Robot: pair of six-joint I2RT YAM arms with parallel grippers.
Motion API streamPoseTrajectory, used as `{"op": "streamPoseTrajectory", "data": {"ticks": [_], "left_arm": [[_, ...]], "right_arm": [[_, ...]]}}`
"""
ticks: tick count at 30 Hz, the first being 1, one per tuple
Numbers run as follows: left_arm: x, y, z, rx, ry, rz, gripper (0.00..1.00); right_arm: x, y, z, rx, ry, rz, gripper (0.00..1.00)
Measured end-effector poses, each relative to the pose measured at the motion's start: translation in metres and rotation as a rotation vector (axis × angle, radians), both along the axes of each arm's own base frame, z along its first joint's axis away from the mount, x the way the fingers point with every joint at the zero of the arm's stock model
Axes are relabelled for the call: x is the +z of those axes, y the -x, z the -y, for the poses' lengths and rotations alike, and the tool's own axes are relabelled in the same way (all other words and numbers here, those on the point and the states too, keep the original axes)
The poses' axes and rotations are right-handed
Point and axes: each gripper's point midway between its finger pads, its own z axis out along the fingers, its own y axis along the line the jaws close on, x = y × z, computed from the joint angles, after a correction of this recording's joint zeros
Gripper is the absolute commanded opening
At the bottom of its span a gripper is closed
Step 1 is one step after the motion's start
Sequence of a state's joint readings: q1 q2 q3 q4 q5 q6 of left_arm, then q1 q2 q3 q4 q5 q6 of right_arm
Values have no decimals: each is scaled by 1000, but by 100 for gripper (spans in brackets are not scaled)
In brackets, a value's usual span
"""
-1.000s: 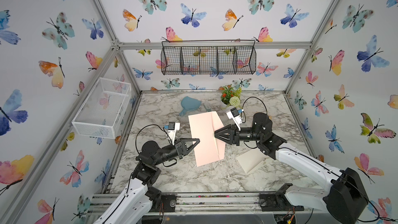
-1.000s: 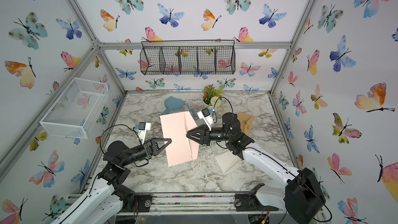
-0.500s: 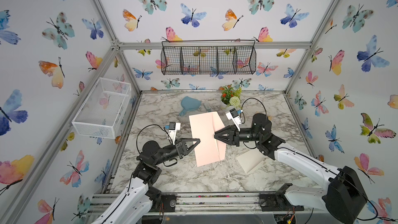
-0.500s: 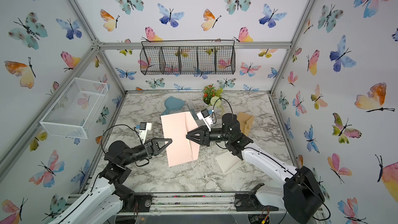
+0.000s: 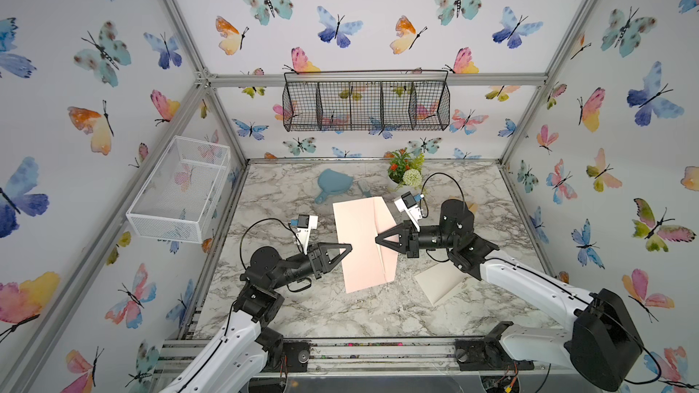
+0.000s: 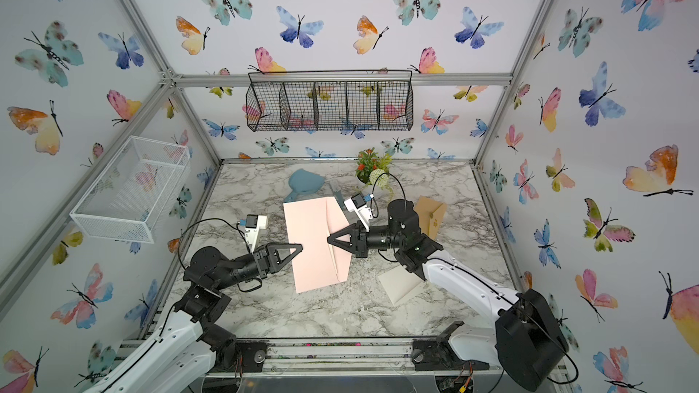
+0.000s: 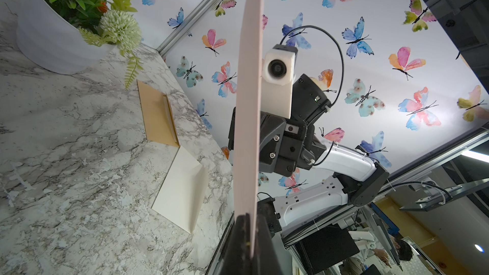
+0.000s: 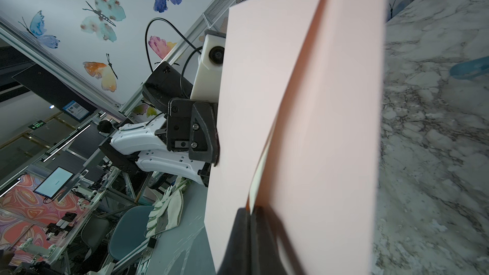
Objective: Take the letter paper out of the envelope
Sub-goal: Take out the letter paper from the envelope.
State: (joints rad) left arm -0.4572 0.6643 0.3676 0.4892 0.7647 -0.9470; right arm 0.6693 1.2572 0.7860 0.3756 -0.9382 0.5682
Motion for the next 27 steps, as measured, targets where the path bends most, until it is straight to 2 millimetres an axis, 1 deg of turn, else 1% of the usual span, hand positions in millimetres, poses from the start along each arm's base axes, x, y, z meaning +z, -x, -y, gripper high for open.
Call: {"op": "streamPoseTrajectory", "data": {"ticks": [6,13,16,19,20,25,27], "left_arm": [[-6,0,-1,10,-28,-11,1],[3,8,0,-14,-41,22,6],[5,10,0,-20,-46,28,15],[6,2,-6,33,-47,30,31],[7,-1,-8,52,-45,33,35],[17,-2,-11,73,-35,57,35],[21,-2,-11,74,-32,66,32]], "right_arm": [[-2,4,5,-19,31,12,1],[13,20,14,-40,37,80,1],[11,21,16,-49,53,82,1],[6,15,22,-88,81,68,1],[5,12,24,-100,87,65,1],[0,10,26,-116,108,59,1],[-2,10,26,-117,113,54,1]]}}
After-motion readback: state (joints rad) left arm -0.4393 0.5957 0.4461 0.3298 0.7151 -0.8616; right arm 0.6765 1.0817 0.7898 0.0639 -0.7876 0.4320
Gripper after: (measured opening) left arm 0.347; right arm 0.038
